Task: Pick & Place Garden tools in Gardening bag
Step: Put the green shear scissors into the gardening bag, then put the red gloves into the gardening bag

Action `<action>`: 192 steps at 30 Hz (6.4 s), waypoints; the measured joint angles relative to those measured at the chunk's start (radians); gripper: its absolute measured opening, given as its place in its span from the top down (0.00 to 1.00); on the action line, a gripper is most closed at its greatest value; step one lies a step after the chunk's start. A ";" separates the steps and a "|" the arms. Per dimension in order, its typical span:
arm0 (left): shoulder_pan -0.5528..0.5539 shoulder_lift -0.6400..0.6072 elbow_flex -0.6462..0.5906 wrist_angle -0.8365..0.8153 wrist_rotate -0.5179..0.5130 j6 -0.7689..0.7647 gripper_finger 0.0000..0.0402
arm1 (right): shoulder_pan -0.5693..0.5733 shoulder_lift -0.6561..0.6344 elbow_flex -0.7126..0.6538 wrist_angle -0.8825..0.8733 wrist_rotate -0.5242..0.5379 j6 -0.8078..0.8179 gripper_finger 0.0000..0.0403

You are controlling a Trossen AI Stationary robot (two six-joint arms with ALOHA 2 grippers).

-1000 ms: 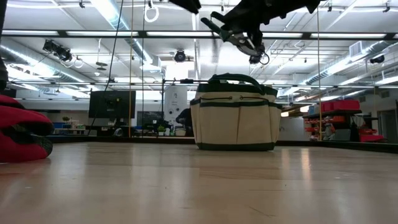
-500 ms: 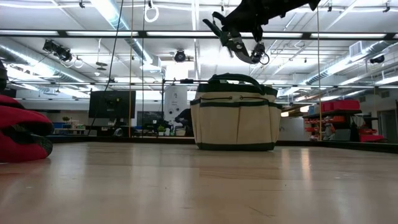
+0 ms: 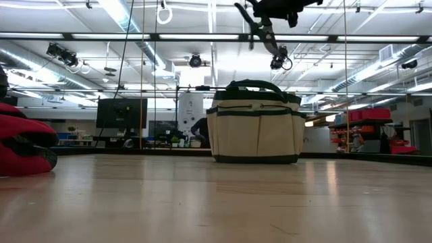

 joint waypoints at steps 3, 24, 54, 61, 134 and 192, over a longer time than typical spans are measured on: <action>0.000 0.000 0.000 0.000 0.000 -0.006 0.98 | 0.000 -0.013 -0.001 -0.002 0.000 -0.008 0.85; 0.002 -0.031 0.000 -0.017 0.042 -0.063 0.99 | 0.000 -0.175 -0.411 0.476 0.028 -0.032 0.85; 0.105 -0.293 -0.154 -0.061 0.244 -0.145 1.00 | -0.017 -0.037 -0.624 0.929 0.067 -0.083 0.85; 0.145 -0.366 -0.435 0.187 0.327 -0.175 1.00 | -0.017 -0.032 -0.624 0.918 0.066 -0.102 0.84; 0.196 -0.415 -0.794 0.599 0.341 -0.190 0.98 | -0.023 0.095 -0.589 1.005 0.182 -0.011 0.35; -0.092 -0.372 -0.794 0.165 0.514 -0.321 0.75 | 0.008 0.095 -0.408 0.682 0.090 -0.029 0.38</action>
